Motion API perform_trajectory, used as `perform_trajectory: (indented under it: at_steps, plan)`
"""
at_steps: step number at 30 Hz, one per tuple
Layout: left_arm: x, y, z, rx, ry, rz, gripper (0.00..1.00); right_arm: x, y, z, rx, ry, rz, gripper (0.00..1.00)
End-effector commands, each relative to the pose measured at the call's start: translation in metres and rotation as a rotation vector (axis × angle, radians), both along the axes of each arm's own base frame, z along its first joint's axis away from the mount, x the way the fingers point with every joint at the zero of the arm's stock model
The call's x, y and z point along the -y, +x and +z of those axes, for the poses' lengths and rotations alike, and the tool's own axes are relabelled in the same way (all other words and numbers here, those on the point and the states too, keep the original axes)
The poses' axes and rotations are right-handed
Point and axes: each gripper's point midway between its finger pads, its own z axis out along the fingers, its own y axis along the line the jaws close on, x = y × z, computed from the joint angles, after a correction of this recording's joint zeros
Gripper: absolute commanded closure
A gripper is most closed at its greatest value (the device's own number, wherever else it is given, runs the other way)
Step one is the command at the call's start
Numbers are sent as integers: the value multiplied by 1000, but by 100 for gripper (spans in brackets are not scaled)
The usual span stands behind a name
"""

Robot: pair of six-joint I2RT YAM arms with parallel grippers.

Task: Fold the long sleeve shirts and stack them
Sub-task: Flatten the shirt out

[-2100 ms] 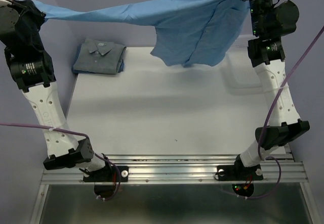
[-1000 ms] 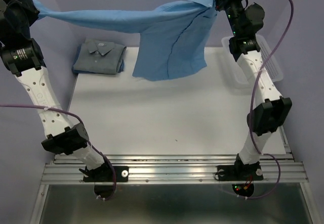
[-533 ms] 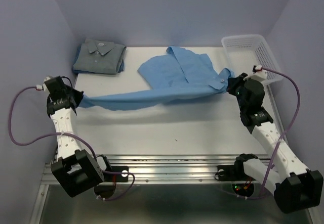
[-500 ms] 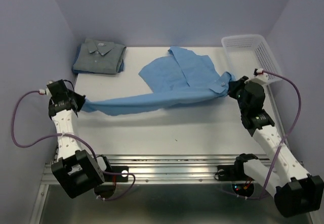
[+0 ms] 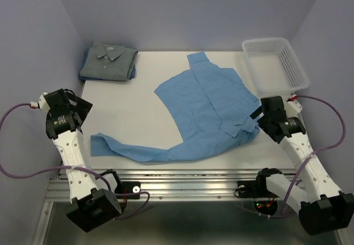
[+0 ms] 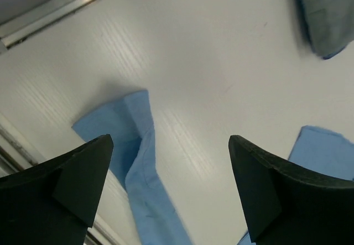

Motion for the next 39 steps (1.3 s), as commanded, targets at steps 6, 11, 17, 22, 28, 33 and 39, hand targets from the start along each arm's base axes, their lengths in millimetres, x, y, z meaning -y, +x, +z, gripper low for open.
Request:
perform_trajectory:
  at_steps: [6,11,17,22,28,33,39]
  plan:
    - [100,127,73,337,3,-360,1,-96,92,48,215,15,589,0]
    - [239,210,45,286,-135,-752,1,-134,105,-47,-37,79,683,0]
    - [362,255,-5,136,-185,-1120,1,-111,113,-94,-214,-18,557,0]
    - [394,267,-60,39,-184,-1213,1,-110,108,-118,-272,-31,590,0]
    - [390,256,-131,-112,-194,-1218,1,-128,134,-135,-232,-36,715,0]
    - [357,233,-178,-276,-160,-1149,1,-156,178,-133,-159,-62,903,0]
    - [274,176,-217,-468,-184,-931,1,-188,211,-136,-85,-85,1153,0]
